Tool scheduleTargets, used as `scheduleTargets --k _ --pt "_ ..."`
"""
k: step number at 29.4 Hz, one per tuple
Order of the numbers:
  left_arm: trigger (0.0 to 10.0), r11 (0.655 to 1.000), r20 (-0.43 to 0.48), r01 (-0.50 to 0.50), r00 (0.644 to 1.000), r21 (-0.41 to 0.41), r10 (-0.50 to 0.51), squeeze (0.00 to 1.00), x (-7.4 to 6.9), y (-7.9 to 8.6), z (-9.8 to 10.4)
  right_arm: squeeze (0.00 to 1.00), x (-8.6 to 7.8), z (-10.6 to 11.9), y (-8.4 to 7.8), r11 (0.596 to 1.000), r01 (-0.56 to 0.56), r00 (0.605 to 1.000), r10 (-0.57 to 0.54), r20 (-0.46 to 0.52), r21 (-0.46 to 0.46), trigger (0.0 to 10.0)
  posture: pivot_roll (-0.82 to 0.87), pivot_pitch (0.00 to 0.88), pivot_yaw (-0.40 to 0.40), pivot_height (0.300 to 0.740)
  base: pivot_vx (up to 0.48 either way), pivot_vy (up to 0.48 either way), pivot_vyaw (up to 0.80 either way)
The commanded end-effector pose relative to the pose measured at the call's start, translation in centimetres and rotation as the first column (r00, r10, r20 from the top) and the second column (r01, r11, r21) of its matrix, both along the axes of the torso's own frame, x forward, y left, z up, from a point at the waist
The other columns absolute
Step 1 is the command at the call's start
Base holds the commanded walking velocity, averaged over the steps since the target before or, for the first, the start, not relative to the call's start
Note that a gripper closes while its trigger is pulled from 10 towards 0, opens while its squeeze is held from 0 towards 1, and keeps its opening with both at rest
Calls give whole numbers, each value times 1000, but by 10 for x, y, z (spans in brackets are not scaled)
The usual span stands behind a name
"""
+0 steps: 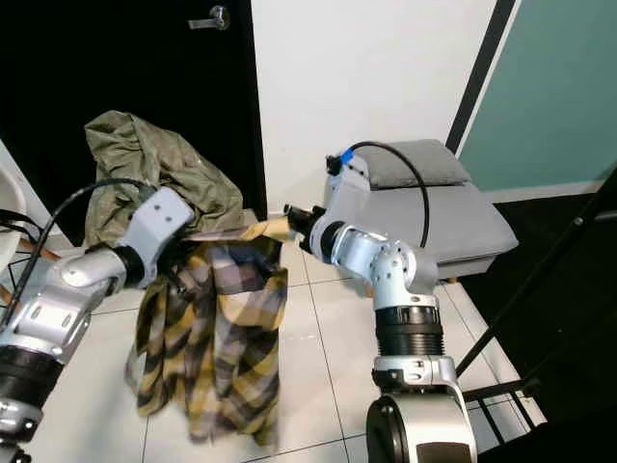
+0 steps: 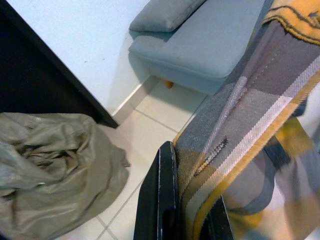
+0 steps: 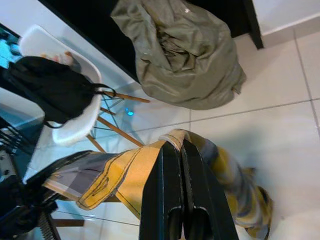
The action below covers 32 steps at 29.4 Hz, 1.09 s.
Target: Hang hanger
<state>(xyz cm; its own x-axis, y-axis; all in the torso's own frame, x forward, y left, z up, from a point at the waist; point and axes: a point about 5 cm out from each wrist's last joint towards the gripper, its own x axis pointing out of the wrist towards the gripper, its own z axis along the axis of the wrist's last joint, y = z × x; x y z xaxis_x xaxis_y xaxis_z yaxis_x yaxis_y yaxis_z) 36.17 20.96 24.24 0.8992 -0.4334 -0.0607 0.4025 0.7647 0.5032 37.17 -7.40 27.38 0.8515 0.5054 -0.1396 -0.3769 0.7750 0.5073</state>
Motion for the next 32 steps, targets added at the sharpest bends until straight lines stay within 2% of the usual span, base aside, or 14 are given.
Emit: scheduleTargets --k 1,2,5,6,11,12,15,16,18,20,24,26,29,32 --pt "0 995 -52 -97 994 -25 96 0 -1 26 -6 0 4 15 -37 988 152 985 -154 77 36 10000 -24 192 -32 740 0 0 0" --pt "0 996 -53 -91 995 -25 90 0 -1 27 -5 694 2 17 -34 991 130 987 -133 89 41 10000 -24 192 -31 740 0 0 0" --pt "0 996 -54 -89 995 -23 88 0 0 27 -4 694 2 19 -33 992 118 988 -122 96 44 10000 -24 192 -31 740 0 0 0" --pt "0 997 -58 -75 996 -18 74 0 0 29 -1 1000 1 21 -32 993 106 987 -112 113 58 10000 -18 191 -31 740 0 0 0" --pt "0 999 -68 -49 997 -8 48 0 -1 30 3 1000 2 24 -34 990 114 982 -124 142 77 10000 -16 192 -32 740 0 0 0" --pt "0 999 -74 -46 996 -16 45 0 -1 31 6 565 3 28 -37 986 145 972 -157 176 81 10000 -16 195 -34 740 0 0 0" --pt "0 999 -77 -45 996 -23 43 0 -1 32 8 565 4 30 -38 984 159 966 -172 192 84 10000 -16 195 -34 740 0 0 0" --pt "0 998 -83 -43 996 -40 40 0 0 31 10 0 4 34 -38 986 149 960 -163 227 80 10000 -15 195 -35 740 0 0 0" --pt "0 994 -109 -29 994 -107 17 0 2 27 15 0 -2 40 -28 998 31 953 -47 299 56 10000 -16 197 -38 740 0 0 0" --pt "0 966 -189 -86 981 -245 40 0 7 27 23 0 -18 38 -11 982 -157 912 183 366 -101 10000 -13 202 -39 740 0 0 0" --pt "0 895 -242 -200 964 -398 108 0 14 31 33 0 -31 27 0 926 -271 857 357 371 -265 10000 -13 202 -39 740 0 0 0" --pt "0 895 -242 -200 964 -398 108 0 14 31 33 0 -31 27 0 926 -271 857 357 371 -265 10000 -13 202 -39 740 0 0 0" --pt "0 654 -270 -353 935 -670 228 0 26 42 61 0 -40 2 8 856 -318 832 458 314 -407 10000 -13 207 -38 740 0 0 0" --pt "1529 601 -272 -377 926 -705 262 0 28 45 67 0 -41 -7 9 834 -315 827 475 300 -452 10000 -13 209 -38 740 0 0 0"
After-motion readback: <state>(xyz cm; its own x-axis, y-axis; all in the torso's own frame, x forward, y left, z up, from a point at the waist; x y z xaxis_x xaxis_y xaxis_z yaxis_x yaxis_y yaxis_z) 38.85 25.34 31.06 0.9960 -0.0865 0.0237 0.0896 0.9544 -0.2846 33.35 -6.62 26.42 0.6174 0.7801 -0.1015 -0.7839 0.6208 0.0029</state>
